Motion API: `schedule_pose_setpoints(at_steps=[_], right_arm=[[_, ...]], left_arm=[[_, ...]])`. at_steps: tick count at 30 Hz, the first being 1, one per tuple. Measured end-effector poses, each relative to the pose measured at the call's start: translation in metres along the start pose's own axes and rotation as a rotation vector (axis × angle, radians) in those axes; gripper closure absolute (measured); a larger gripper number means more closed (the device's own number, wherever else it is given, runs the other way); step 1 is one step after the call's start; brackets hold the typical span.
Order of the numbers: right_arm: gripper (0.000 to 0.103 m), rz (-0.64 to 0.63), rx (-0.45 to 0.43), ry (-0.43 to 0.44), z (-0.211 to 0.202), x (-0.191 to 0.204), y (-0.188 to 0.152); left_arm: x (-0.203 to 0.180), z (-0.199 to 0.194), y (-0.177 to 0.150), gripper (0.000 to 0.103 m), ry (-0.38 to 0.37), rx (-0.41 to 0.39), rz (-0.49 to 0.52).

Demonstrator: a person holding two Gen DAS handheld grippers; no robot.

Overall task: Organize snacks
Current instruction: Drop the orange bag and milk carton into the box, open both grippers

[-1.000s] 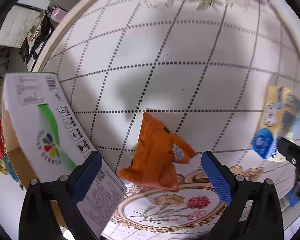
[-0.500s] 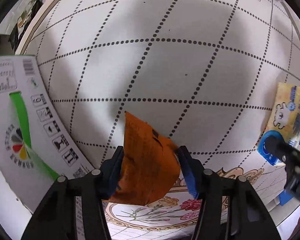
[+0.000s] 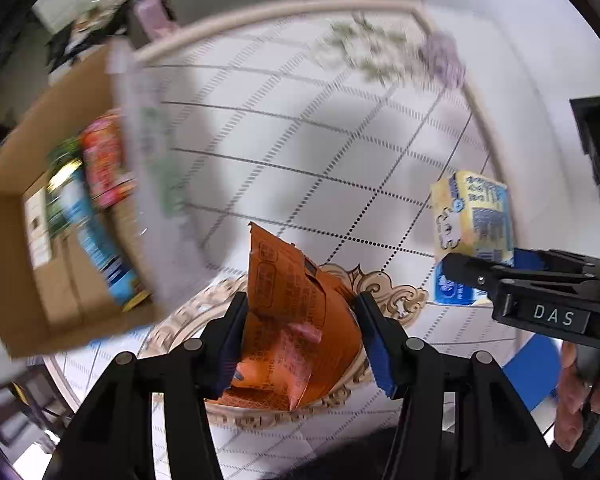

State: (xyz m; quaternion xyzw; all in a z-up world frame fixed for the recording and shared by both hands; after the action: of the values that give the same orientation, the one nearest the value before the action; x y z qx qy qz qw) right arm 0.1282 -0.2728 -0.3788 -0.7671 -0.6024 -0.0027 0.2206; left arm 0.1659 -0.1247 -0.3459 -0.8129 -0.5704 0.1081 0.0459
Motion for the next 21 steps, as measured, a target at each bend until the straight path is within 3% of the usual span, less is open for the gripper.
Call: schedule_pose_setpoints(at_steps=[5, 12, 17, 21], right_arm=[[0.036, -0.157, -0.061, 0.036, -0.042, 0.077, -0.009], [0.036, -0.366, -0.083, 0.071, -0.055, 0.214, -0.027], [0.036, -0.428, -0.053, 0.051, -0.027, 0.286, -0.018], [0.036, -0.449, -0.038, 0.017, -0.006, 0.331, -0.008]], left_arm=[[0.054, -0.059, -0.028, 0.052, -0.066, -0.118, -0.092], [0.155, -0.117, -0.055, 0.052, -0.043, -0.235, -0.231], [0.237, -0.117, -0.056, 0.052, -0.012, -0.237, -0.341], [0.290, -0.097, -0.050, 0.052, -0.018, -0.188, -0.386]])
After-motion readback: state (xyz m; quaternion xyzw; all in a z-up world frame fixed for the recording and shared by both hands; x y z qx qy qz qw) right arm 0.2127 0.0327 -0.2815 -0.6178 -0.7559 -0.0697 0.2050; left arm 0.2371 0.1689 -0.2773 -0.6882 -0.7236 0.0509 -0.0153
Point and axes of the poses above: each gripper's, at about its wrist camera, not at the fingertips, and z roughly the way its jaws point, x to its left, y to its top, the point moved 6 cm from there along z, roughly the way its jaws point, and after that the axes turned 11 degrees about x, right-handed, at the moved point
